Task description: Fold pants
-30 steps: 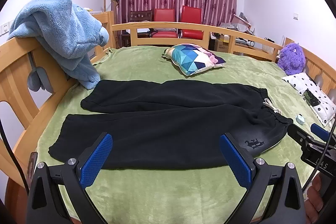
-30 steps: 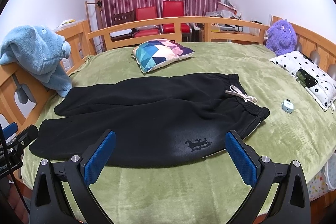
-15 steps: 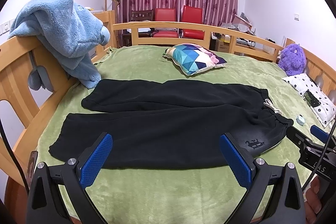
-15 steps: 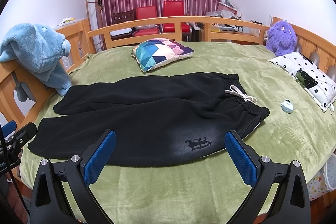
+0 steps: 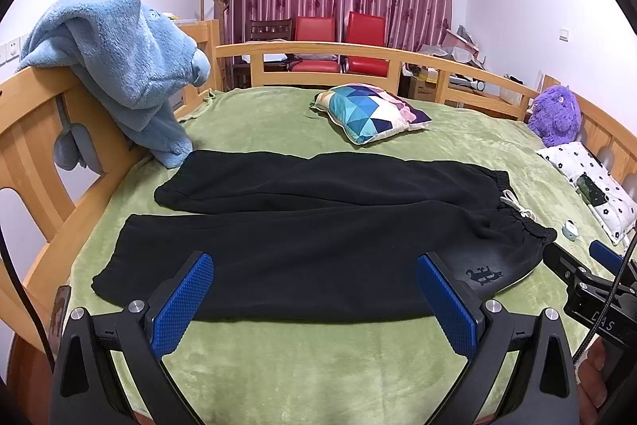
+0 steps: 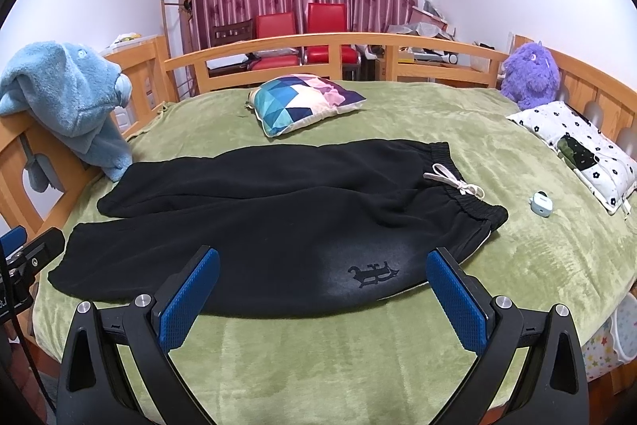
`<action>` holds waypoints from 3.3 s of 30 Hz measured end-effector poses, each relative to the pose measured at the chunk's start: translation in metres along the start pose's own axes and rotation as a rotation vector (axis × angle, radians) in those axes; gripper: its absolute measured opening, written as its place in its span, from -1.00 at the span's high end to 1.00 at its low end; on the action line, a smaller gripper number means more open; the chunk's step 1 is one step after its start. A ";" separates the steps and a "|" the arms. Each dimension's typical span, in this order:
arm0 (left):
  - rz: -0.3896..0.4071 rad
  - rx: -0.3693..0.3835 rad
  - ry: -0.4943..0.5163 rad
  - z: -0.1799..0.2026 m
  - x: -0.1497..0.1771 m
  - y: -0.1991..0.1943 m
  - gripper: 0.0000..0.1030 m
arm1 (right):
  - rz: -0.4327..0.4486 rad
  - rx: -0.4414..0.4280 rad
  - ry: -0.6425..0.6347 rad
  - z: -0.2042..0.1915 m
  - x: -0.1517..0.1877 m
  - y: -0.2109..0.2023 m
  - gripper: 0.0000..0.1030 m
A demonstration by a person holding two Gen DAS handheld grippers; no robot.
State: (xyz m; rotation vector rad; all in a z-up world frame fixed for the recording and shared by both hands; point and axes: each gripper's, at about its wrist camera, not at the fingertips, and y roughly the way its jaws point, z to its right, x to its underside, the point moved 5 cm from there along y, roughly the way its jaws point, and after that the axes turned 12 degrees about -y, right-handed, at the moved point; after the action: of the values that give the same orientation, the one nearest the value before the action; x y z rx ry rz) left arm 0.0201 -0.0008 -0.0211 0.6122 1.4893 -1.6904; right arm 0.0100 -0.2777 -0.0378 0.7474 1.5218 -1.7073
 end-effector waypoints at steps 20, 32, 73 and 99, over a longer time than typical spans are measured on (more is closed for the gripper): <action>-0.016 0.003 -0.016 -0.009 0.000 0.011 -1.00 | -0.030 0.031 -0.030 -0.002 0.011 0.010 -0.98; -0.099 -0.040 -0.027 -0.012 0.015 0.049 -1.00 | -0.227 -0.023 -0.025 0.001 0.055 0.064 -0.97; -0.380 -0.031 -0.199 -0.108 0.094 0.151 -0.24 | -0.368 -0.021 0.360 0.108 0.108 0.163 -0.54; -0.366 0.019 -0.735 -0.215 0.072 0.215 0.83 | -0.325 -0.114 0.468 0.108 0.098 0.245 0.78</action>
State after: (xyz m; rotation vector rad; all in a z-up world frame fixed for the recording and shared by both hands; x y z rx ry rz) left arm 0.1223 0.1896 -0.2467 -0.2916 1.0746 -1.9097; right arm 0.1588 -0.4086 -0.2434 0.9236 2.1415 -1.7313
